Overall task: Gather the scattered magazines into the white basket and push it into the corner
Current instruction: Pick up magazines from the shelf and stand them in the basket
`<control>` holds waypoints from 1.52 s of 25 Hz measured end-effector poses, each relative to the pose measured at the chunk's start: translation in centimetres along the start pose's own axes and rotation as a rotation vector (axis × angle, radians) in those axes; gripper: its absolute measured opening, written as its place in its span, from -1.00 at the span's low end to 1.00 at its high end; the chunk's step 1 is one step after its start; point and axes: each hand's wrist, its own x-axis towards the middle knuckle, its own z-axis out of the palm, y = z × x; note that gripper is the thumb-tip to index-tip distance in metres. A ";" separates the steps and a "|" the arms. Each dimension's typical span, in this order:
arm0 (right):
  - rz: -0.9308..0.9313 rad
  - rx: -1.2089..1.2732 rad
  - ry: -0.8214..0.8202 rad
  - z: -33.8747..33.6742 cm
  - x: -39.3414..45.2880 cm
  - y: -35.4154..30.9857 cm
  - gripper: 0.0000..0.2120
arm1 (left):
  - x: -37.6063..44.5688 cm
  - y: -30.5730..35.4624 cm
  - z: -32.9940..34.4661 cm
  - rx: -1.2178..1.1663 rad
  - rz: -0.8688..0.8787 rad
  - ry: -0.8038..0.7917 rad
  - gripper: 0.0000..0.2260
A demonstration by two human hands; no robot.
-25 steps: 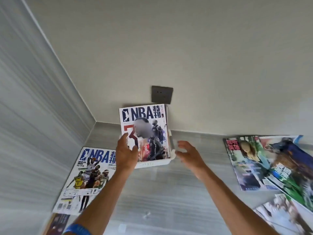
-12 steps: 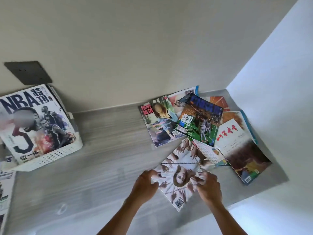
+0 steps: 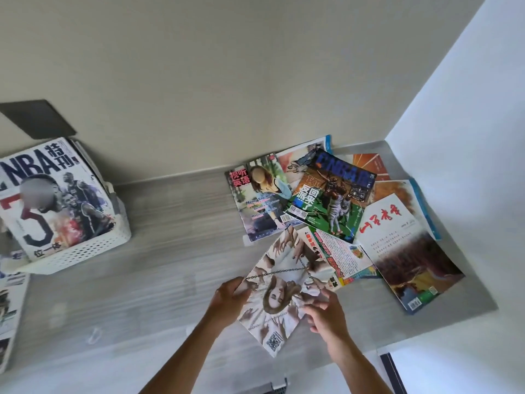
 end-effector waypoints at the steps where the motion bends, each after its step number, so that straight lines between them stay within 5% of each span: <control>1: -0.020 -0.019 -0.056 0.3 -0.1 -0.8 -0.50 | -0.5 0.3 -1.4 -0.002 0.084 0.015 -0.86; 4: 0.023 0.338 -0.171 0.4 -0.3 -4.6 -0.64 | -2.4 2.0 -6.8 0.018 0.324 -0.089 -0.82; 6: 0.171 0.673 -0.310 0.0 -0.2 -7.4 -0.56 | -4.0 3.3 -10.9 0.090 0.419 -0.115 -0.79; 9: 0.156 0.561 -0.510 1.2 -1.4 -10.6 -0.65 | -5.1 3.9 -15.2 0.382 0.592 -0.004 -0.68; 11: 0.062 0.403 -0.600 3.5 -2.7 -11.6 -0.74 | -5.5 3.6 -16.4 0.461 0.608 0.275 -0.58; 13: -0.009 0.390 -0.647 6.0 -4.1 -11.7 -0.60 | -6.5 2.6 -16.6 0.035 0.411 0.554 -0.47; 16: -0.102 0.574 -0.700 10.5 -6.2 -10.4 -0.62 | -7.6 0.4 -15.3 -0.710 0.253 0.408 -0.61; 18: -0.155 0.588 -0.719 13.7 -7.6 -9.7 -0.63 | -8.6 -1.2 -14.5 -0.728 0.281 0.337 -0.70; 21: -0.279 0.328 -0.796 16.1 -8.5 -11.1 -0.61 | -8.8 -3.3 -16.8 -0.661 0.319 0.467 -0.65; 25: -0.479 -0.175 -0.696 19.1 -8.1 -12.3 -0.80 | -8.9 -6.6 -21.7 -0.368 0.376 0.524 -0.75; 27: -0.614 -0.363 -0.585 21.9 -9.2 -11.3 -0.89 | -8.8 -8.6 -21.8 -0.124 0.272 0.581 -0.78; 31: -0.833 -0.624 -0.357 27.5 -13.0 -12.0 -0.72 | -9.9 -12.1 -23.9 0.117 0.030 0.708 -0.80; 34: -0.985 -0.492 -0.369 31.9 -15.5 -17.1 -0.77 | -10.2 -9.5 -30.7 -0.018 0.135 0.805 -0.88; 38: -0.929 -0.243 -0.437 39.1 -17.0 -25.5 -0.89 | -7.4 -4.3 -41.3 -0.177 0.290 0.884 -0.81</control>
